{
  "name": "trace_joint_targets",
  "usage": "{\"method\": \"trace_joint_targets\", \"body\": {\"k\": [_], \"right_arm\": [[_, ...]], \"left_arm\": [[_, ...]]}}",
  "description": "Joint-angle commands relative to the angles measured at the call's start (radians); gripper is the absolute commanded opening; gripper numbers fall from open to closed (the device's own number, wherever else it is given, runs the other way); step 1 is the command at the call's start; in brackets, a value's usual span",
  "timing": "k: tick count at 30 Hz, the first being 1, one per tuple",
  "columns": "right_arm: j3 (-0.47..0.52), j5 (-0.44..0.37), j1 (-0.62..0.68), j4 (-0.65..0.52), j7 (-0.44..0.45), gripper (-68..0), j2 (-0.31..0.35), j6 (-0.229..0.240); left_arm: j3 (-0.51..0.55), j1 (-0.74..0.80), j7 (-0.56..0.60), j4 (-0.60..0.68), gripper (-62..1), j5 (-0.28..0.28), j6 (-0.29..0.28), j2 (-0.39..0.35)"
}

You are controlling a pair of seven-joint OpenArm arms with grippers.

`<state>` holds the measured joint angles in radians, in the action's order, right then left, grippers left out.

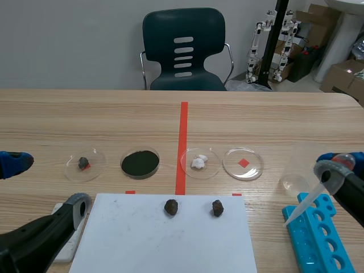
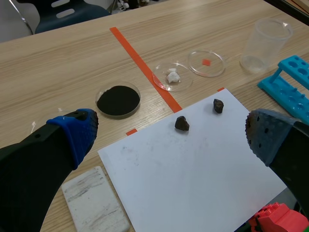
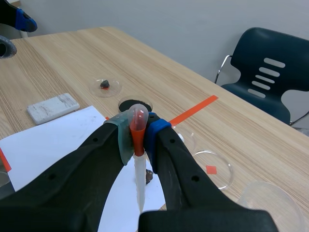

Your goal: Put the dropper in the beaker

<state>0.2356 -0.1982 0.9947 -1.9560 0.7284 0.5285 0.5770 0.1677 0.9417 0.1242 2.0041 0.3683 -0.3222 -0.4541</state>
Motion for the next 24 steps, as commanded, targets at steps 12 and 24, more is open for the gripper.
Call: {"method": "trace_joint_targets", "body": {"k": [12,24], "right_arm": [[0.000,-0.011,-0.011,-0.003,0.011,-66.2,0.003,0.000],[0.000,-0.011,-0.012,-0.003,-0.008,-66.2,0.003,0.000]], "left_arm": [[-0.005,0.002,0.014,0.006,1.4,0.010,-0.002,0.005],[-0.005,0.002,0.014,0.006,1.4,0.010,-0.002,0.005]]}}
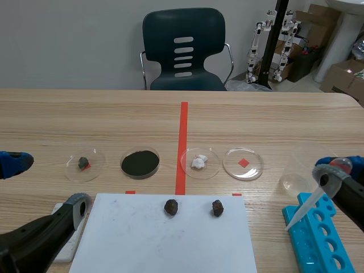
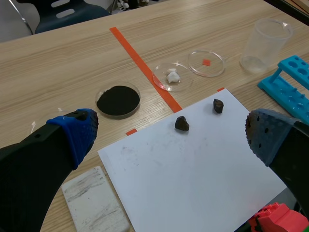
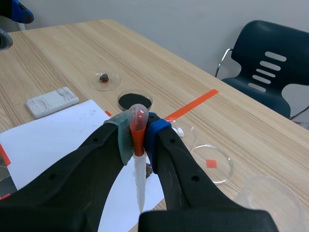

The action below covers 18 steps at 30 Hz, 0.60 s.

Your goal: Put the dropper in the beaker

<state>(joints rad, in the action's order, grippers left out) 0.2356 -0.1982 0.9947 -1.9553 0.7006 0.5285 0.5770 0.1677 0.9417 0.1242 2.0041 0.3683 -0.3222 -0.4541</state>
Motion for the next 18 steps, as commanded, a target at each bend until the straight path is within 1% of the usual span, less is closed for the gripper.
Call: {"method": "trace_joint_targets", "body": {"k": [1,4,9,16,18], "right_arm": [[0.000,-0.011,-0.014,-0.003,0.020,-66.2,0.003,0.000],[0.000,-0.011,-0.028,-0.003,0.016,-66.2,0.003,-0.001],[0.000,-0.011,-0.090,0.002,-0.031,-66.2,0.000,-0.001],[0.000,-0.011,-0.209,0.002,-0.094,-66.2,-0.005,-0.001],[0.000,-0.011,-0.249,0.005,-0.114,-66.2,-0.005,-0.008]], "left_arm": [[-0.005,0.002,0.014,0.006,1.4,0.010,-0.002,0.005],[-0.005,0.002,0.014,0.006,1.4,0.010,-0.002,0.005],[-0.005,0.002,0.014,0.006,1.4,0.010,-0.002,0.005],[-0.005,0.002,0.014,0.006,1.4,0.010,-0.002,0.005],[-0.005,0.002,0.014,0.006,1.4,0.010,-0.002,0.005]]}}
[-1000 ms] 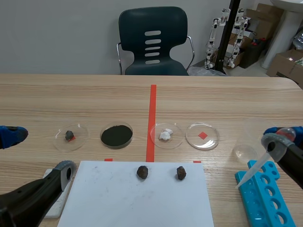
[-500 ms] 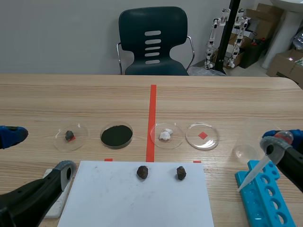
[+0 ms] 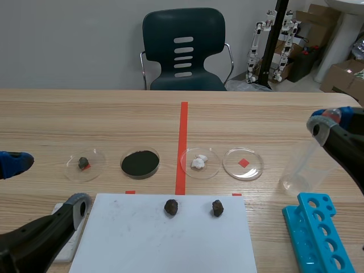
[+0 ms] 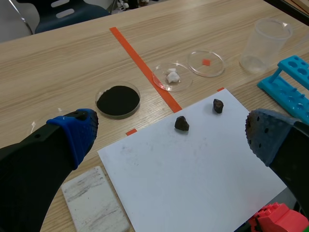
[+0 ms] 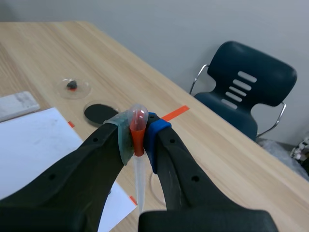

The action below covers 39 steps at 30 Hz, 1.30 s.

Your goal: Put the dropper in the beaker

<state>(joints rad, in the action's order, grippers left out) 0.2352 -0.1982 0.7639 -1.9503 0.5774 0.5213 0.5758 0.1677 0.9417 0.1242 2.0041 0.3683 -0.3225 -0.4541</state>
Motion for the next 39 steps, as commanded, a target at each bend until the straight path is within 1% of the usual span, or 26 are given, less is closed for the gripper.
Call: {"method": "trace_joint_targets", "body": {"k": [1,5,7,12,14,17,24,28,34,39], "right_arm": [[0.000,-0.012,-0.037,0.006,0.006,-66.2,0.002,-0.007],[0.000,-0.034,-0.106,0.047,0.004,-66.2,0.002,-0.015],[0.000,-0.061,-0.134,0.077,0.003,-66.0,0.002,-0.037],[0.000,-0.136,-0.192,0.166,-0.010,-66.0,0.002,-0.123],[0.000,-0.155,-0.215,0.199,-0.019,-66.0,0.002,-0.143],[0.000,-0.154,-0.249,0.245,-0.023,-66.0,0.002,-0.163],[-0.003,-0.154,-0.301,0.308,-0.033,-66.0,0.002,-0.165],[-0.022,-0.154,-0.317,0.330,-0.041,-66.0,0.002,-0.169],[-0.082,-0.149,-0.351,0.373,-0.052,-66.0,0.002,-0.169],[-0.130,-0.147,-0.385,0.447,-0.048,-66.0,0.002,-0.169]], "left_arm": [[-0.005,0.002,0.014,0.006,1.4,0.010,-0.002,0.005],[-0.005,0.002,0.014,0.006,1.4,0.010,-0.002,0.005],[-0.005,0.002,0.014,0.006,1.4,0.010,-0.002,0.005],[-0.005,0.002,0.014,0.006,1.4,0.010,-0.002,0.005],[-0.005,0.002,0.014,0.006,1.4,0.010,-0.002,0.005],[-0.005,0.002,0.014,0.006,1.4,0.010,-0.002,0.005],[-0.005,0.002,0.014,0.006,1.4,0.010,-0.002,0.005],[-0.005,0.002,0.014,0.006,1.4,0.010,-0.002,0.005],[-0.005,0.002,0.014,0.006,1.4,0.010,-0.002,0.005],[-0.005,0.002,0.014,0.006,1.4,0.010,-0.002,0.005]]}}
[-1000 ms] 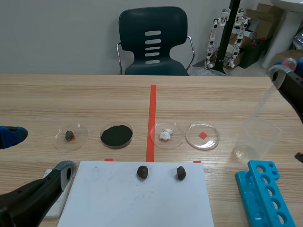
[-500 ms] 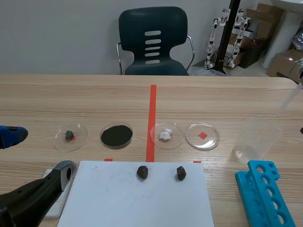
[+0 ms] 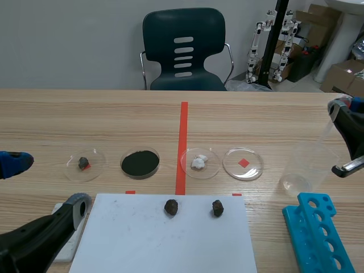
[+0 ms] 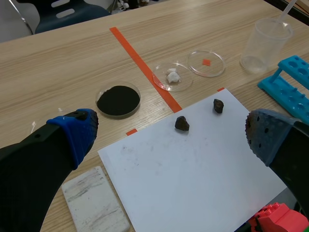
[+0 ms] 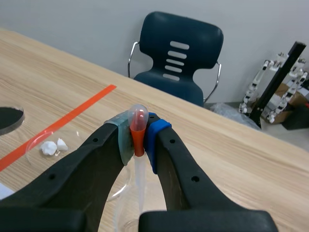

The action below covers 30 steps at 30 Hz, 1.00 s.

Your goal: Put the dropper in the beaker

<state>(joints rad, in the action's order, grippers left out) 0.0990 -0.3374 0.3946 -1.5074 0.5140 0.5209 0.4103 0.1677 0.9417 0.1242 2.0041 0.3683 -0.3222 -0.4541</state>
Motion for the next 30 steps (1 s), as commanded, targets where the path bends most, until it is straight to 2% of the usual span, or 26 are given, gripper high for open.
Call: {"method": "trace_joint_targets", "body": {"k": [1,6,17,24,28,30], "right_arm": [[-0.002,-0.008,-0.024,0.023,0.018,-66.0,0.002,-0.003],[-0.045,-0.008,-0.077,0.126,0.020,-66.0,0.002,-0.025],[-0.108,-0.007,-0.187,0.275,0.019,-66.0,0.002,-0.030],[-0.139,-0.005,-0.225,0.320,0.003,-66.0,0.002,-0.029],[-0.161,0.027,-0.229,0.323,-0.004,-65.9,0.002,-0.029],[-0.167,0.039,-0.229,0.323,-0.004,-63.7,0.002,-0.029]], "left_arm": [[-0.005,0.002,0.014,0.006,1.4,0.010,-0.002,0.005],[-0.005,0.002,0.014,0.006,1.4,0.010,-0.002,0.005],[-0.005,0.002,0.014,0.006,1.4,0.010,-0.002,0.005],[-0.005,0.002,0.014,0.006,1.4,0.010,-0.002,0.005],[-0.005,0.002,0.014,0.006,1.4,0.010,-0.002,0.005],[-0.005,0.002,0.014,0.006,1.4,0.010,-0.002,0.005]]}}
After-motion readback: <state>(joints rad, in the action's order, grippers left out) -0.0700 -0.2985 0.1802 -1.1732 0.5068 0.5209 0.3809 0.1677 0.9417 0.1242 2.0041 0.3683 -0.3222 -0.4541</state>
